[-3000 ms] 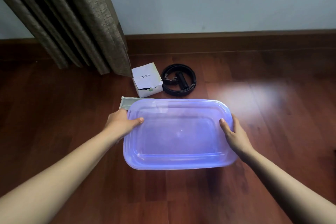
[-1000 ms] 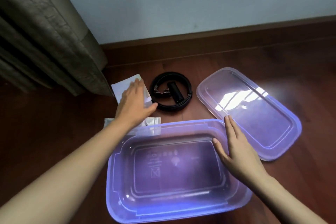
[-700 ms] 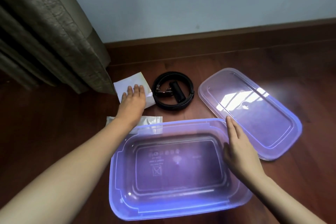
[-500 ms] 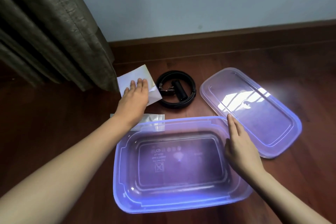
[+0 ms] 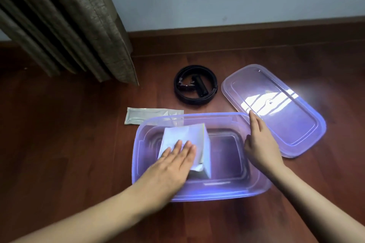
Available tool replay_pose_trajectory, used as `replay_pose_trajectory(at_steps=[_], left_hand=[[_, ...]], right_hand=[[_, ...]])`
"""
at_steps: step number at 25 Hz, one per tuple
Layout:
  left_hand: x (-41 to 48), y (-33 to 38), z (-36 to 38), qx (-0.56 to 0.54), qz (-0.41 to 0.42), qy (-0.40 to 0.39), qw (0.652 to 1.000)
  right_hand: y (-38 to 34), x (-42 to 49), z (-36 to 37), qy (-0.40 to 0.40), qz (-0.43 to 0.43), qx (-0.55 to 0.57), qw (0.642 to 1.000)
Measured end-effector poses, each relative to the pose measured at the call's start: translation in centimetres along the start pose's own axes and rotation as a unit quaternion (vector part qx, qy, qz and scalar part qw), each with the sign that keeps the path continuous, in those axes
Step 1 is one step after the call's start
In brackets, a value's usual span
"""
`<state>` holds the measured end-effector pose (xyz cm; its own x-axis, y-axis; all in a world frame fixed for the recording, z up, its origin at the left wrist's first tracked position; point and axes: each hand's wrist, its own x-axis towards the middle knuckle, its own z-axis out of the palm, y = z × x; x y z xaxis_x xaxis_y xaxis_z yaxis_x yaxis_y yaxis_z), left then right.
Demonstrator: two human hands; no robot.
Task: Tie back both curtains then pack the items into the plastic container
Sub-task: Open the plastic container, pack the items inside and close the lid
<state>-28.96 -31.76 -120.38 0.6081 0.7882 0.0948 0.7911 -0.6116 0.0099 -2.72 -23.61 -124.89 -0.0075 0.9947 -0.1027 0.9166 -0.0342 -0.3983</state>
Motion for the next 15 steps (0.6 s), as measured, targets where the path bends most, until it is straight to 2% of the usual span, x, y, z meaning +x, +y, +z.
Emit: replay_pose_trajectory(at_steps=[4, 7, 10, 13, 15], left_hand=[[-1.3, -1.0, 4.5, 0.061, -0.095, -0.08, 0.99], [-2.0, -0.6, 5.3, 0.075, -0.084, -0.083, 0.99], [-1.9, -1.2, 4.9, 0.064, -0.085, -0.129, 0.986], [-1.2, -2.1, 4.3, 0.081, -0.068, -0.069, 0.992], [-0.5, -2.1, 2.7, 0.029, -0.056, -0.01, 0.998]], right_hand=[[-0.1, 0.3, -0.9, -0.019, 0.0, 0.06, 0.998], [0.3, 0.6, -1.9, -0.03, 0.03, 0.085, 0.995], [0.2, 0.0, -1.5, -0.032, 0.064, 0.08, 0.994], [0.3, -0.2, -1.3, -0.038, 0.081, 0.113, 0.99], [0.3, -0.2, -1.4, -0.047, 0.079, 0.118, 0.989]])
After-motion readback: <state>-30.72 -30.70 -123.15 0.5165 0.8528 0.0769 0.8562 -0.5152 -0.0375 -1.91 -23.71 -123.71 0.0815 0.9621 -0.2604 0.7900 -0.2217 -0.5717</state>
